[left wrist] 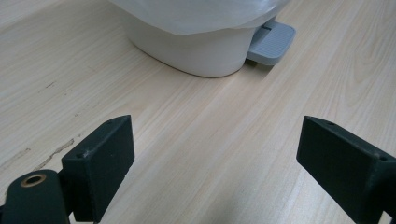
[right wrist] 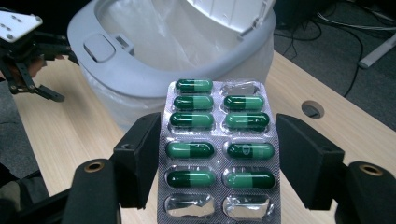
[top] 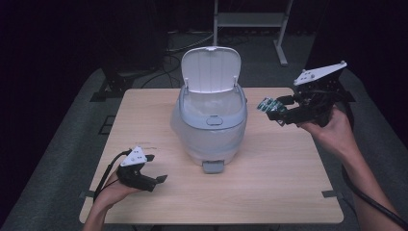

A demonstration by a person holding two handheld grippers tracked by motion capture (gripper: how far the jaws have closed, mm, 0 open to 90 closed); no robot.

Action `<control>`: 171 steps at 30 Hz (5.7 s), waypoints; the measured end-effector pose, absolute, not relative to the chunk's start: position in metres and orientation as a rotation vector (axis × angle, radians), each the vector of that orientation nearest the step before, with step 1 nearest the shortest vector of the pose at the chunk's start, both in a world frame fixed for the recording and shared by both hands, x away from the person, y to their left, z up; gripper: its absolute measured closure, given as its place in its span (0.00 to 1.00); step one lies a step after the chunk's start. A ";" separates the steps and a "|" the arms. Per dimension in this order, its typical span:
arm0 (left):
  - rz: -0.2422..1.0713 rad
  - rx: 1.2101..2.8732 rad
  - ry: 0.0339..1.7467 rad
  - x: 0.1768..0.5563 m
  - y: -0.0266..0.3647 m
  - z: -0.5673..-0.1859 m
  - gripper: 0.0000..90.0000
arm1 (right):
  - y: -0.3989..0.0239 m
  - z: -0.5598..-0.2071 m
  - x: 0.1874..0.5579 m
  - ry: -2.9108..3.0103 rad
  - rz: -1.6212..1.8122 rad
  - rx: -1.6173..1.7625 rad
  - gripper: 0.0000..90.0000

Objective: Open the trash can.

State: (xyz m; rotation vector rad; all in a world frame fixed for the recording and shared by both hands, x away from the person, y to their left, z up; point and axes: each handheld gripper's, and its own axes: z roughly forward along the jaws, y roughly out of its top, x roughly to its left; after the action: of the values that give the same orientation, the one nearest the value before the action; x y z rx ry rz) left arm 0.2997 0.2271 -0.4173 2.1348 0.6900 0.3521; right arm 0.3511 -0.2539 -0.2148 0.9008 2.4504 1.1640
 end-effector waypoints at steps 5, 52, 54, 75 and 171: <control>0.355 2.134 0.694 0.300 0.228 -0.417 0.11 | -0.246 -0.206 0.353 2.457 1.172 0.884 0.36; 0.337 2.138 0.700 0.301 0.230 -0.418 0.11 | -0.184 -0.167 0.379 2.549 1.180 0.770 0.36; 0.336 2.137 0.699 0.301 0.229 -0.418 0.11 | -0.181 -0.166 0.380 2.552 1.179 0.762 0.36; 0.336 2.138 0.698 0.301 0.230 -0.417 0.11 | -0.153 -0.165 0.391 2.591 1.173 0.703 0.36; 0.317 2.125 0.720 0.303 0.237 -0.420 0.11 | -0.193 -0.194 0.432 2.656 1.183 0.803 0.92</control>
State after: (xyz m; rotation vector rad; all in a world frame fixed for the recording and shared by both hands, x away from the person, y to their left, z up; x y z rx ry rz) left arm 0.3030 0.2366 -0.4198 2.1249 0.7201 0.3174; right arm 0.4324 -0.1926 -0.1936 0.8032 2.6563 1.1827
